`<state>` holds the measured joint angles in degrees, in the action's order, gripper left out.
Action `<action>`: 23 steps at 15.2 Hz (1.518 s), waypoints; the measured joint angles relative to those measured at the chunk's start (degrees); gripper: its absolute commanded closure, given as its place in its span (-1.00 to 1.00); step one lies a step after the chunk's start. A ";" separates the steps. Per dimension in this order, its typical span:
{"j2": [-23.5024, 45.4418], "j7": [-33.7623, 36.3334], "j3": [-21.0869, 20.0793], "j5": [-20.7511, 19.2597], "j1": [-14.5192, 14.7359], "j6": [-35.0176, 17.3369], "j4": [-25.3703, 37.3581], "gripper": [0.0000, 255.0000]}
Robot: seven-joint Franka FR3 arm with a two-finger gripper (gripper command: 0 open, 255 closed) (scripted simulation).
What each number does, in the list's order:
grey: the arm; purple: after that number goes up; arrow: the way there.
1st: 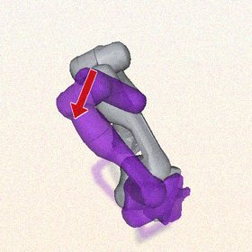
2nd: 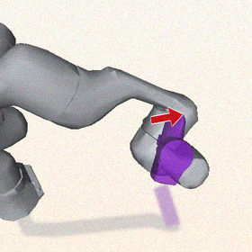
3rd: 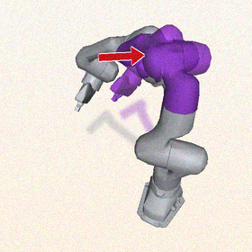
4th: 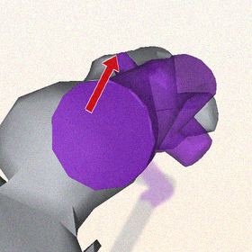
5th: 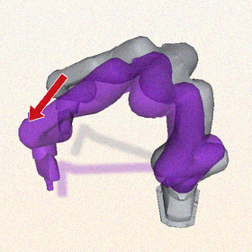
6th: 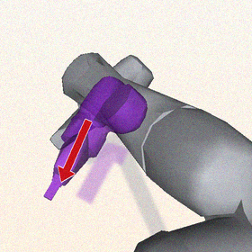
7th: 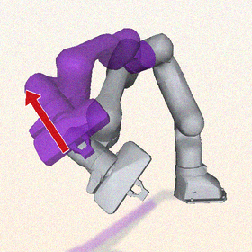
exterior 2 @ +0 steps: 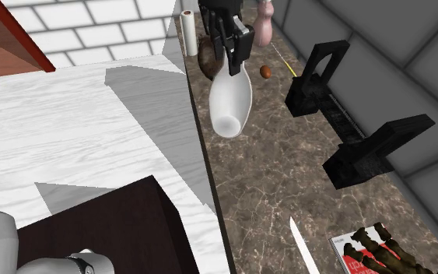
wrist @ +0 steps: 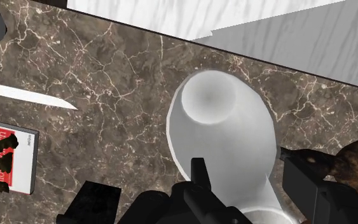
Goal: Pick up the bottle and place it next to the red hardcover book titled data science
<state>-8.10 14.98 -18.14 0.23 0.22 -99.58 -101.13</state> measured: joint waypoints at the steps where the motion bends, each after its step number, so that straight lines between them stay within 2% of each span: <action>1: 0.11 -0.01 0.00 -0.04 -0.01 0.84 0.94 1.00; 14: 3.65 0.56 -0.46 -1.18 0.10 11.49 14.94 1.00; 23: 7.86 1.06 -1.07 -2.66 0.51 19.92 27.33 1.00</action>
<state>-0.24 16.04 -19.20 -2.43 0.73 -79.66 -73.80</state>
